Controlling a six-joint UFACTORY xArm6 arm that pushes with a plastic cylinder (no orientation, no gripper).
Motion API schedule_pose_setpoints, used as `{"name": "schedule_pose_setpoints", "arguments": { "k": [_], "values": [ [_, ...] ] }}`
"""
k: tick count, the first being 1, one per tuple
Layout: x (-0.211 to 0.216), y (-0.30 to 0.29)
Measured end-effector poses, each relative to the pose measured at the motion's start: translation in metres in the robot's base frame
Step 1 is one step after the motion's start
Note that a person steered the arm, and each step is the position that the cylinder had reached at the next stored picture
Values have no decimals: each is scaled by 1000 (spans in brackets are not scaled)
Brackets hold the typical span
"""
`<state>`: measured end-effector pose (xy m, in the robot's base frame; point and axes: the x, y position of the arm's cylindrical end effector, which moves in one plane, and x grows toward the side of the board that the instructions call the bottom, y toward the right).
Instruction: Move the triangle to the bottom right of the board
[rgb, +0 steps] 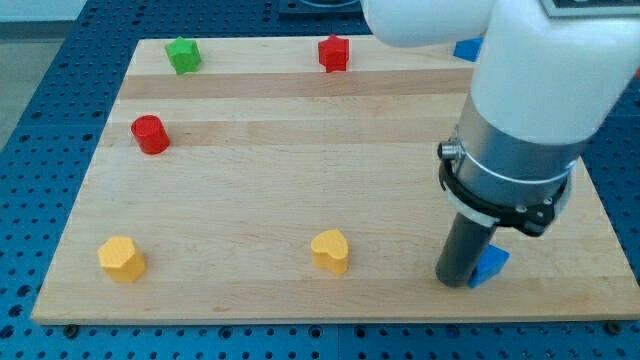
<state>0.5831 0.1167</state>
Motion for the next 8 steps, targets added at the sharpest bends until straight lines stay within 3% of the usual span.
{"name": "schedule_pose_setpoints", "arguments": {
  "k": [3, 5, 8],
  "values": [
    [-5, 48],
    [31, 50],
    [22, 70]
  ]
}}
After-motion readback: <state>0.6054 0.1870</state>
